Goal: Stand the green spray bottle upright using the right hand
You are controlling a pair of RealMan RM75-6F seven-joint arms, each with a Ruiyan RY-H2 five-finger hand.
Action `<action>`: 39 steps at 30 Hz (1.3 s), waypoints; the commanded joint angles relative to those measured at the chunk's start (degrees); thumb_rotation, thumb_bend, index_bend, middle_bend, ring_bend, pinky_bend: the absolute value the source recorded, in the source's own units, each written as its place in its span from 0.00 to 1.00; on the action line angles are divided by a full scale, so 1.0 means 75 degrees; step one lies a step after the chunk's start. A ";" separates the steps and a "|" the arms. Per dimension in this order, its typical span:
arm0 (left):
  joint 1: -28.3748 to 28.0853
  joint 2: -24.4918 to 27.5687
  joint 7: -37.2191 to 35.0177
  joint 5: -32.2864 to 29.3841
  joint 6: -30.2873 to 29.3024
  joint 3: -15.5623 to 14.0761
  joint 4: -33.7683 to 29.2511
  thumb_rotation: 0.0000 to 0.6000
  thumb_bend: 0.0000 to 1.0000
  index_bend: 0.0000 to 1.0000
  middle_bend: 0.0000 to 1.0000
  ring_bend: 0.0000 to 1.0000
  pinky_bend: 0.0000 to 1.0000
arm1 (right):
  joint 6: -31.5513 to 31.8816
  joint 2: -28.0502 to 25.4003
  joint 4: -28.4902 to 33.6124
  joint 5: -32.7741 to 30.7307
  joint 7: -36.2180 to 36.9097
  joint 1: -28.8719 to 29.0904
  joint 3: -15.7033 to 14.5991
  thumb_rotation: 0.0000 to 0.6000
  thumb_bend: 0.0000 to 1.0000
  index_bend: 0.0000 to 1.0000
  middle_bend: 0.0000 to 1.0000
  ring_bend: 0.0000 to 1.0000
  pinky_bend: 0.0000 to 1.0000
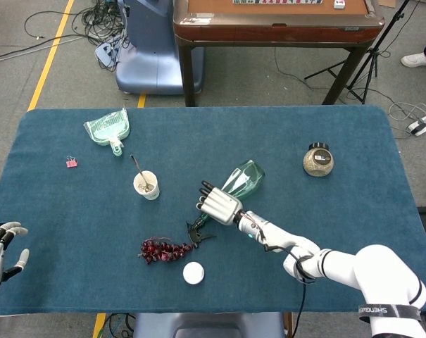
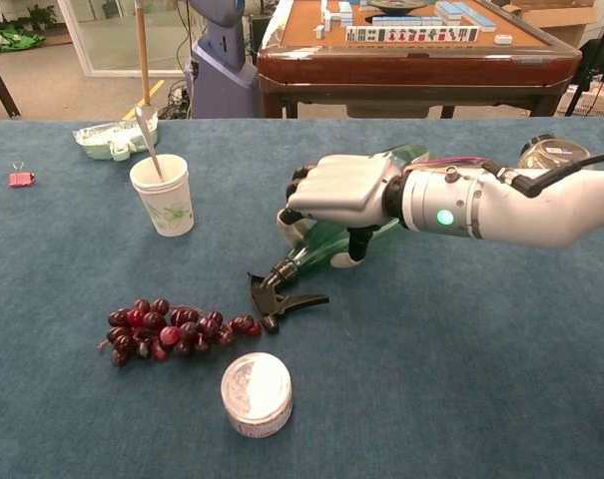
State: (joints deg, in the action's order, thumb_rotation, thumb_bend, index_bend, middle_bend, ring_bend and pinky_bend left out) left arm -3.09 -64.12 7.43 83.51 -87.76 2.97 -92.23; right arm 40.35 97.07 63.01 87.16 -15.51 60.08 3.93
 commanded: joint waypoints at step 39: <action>-0.0103 0.0023 0.0279 0.0109 0.0064 0.0038 -0.0305 1.00 0.38 0.36 0.27 0.21 0.10 | 0.2198 -0.1284 0.1194 -0.0900 1.0452 -0.2198 0.1216 1.00 0.30 0.58 0.48 0.24 0.11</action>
State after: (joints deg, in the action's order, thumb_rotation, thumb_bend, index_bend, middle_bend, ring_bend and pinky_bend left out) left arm -3.86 -63.95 9.53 84.33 -87.29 3.26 -94.52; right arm 56.70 86.33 73.03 80.54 57.98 44.32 12.08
